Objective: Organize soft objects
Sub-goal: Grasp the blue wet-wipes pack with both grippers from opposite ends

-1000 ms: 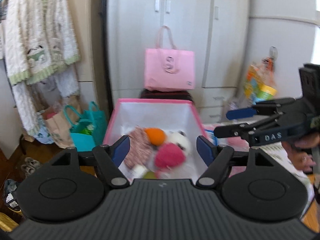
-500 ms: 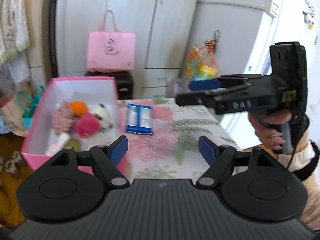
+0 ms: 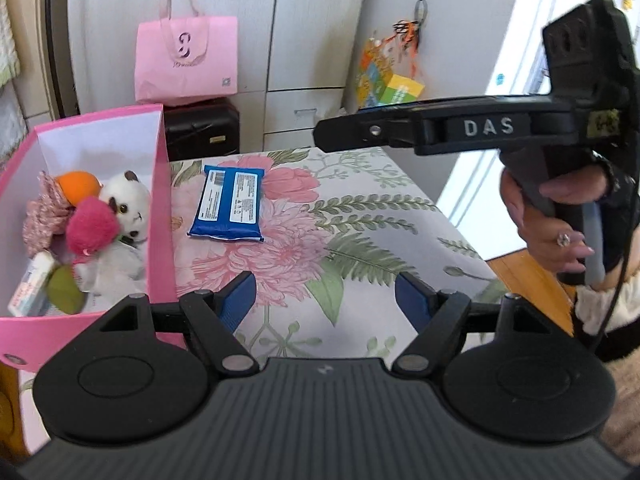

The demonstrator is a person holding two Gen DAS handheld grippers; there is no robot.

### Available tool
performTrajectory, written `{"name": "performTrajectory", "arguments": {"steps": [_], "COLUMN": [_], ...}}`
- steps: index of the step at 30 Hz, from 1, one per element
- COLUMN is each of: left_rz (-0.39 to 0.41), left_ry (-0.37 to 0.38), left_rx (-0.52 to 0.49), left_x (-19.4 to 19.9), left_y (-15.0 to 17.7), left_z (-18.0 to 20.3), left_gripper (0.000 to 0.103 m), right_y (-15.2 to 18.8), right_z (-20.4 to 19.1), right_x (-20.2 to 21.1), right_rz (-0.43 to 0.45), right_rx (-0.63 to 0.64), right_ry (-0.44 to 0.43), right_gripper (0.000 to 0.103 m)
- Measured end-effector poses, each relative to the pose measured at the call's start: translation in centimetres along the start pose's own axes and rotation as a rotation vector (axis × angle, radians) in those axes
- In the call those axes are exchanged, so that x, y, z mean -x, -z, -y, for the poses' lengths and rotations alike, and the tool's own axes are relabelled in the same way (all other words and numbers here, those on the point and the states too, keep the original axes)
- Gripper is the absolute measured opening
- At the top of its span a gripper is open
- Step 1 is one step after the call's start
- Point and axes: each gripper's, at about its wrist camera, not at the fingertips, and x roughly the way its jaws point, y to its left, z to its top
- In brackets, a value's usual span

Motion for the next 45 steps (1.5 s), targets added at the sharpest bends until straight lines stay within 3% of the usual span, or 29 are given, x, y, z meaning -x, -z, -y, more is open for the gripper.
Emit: {"name": "performTrajectory", "arguments": {"steps": [9,12,14,20,24,31,33,34,36,40,45], "left_rz": [0.096,0.172,0.200,0.192,0.188,0.165,0.164,0.171,0.178,0.185,0.176], "left_ry": [-0.126,-0.214,-0.267,-0.370,-0.410,-0.410,-0.383,-0.379,-0.373,-0.348,-0.362], "left_rx": [0.074,0.129,0.159,0.269,0.296,0.422,0.464,0.479,0.491,0.490,0.446], "left_x": [-6.0,-7.9,-9.1,-12.5,-13.8,-15.1,-15.4,-15.4,-15.4,-15.5,-16.0], "left_y": [-0.7,-1.1,-1.3,-1.3,-1.0,-0.2,-0.2,-0.2,-0.1,-0.1,-0.3], "left_z": [-0.6,-0.9,-1.3,-3.3,-3.1,-4.1,-4.7,-4.9,-5.1,-5.5,-4.9], "left_gripper": [0.074,0.074,0.073,0.063,0.063,0.063,0.055,0.052,0.047,0.044,0.044], "right_y": [0.2,0.6,0.6,-0.7,-1.4,-0.5,0.1,0.4,0.9,1.8,3.1], "right_z": [5.6,6.8,7.6,10.4,12.9,15.2,15.5,15.4,15.1,15.5,15.6], "right_x": [-4.7,-6.8,-8.4,-13.1,-16.6,-20.8,-21.2,-21.1,-20.4,-18.2,-16.4], "right_rz": [-0.034,-0.043,-0.055,-0.122,-0.181,-0.248,-0.274,-0.270,-0.271,-0.268,-0.261], "right_rx": [-0.028,0.036,0.053,0.080,0.030,-0.028,-0.048,-0.044,-0.017,-0.013,-0.001], "right_ry": [-0.051,-0.096,-0.058,-0.106,-0.164,-0.246,-0.278,-0.282,-0.271,-0.263,-0.256], "right_gripper": [0.070,0.070,0.070,0.070,0.070,0.070,0.063,0.060,0.043,0.035,0.038]}}
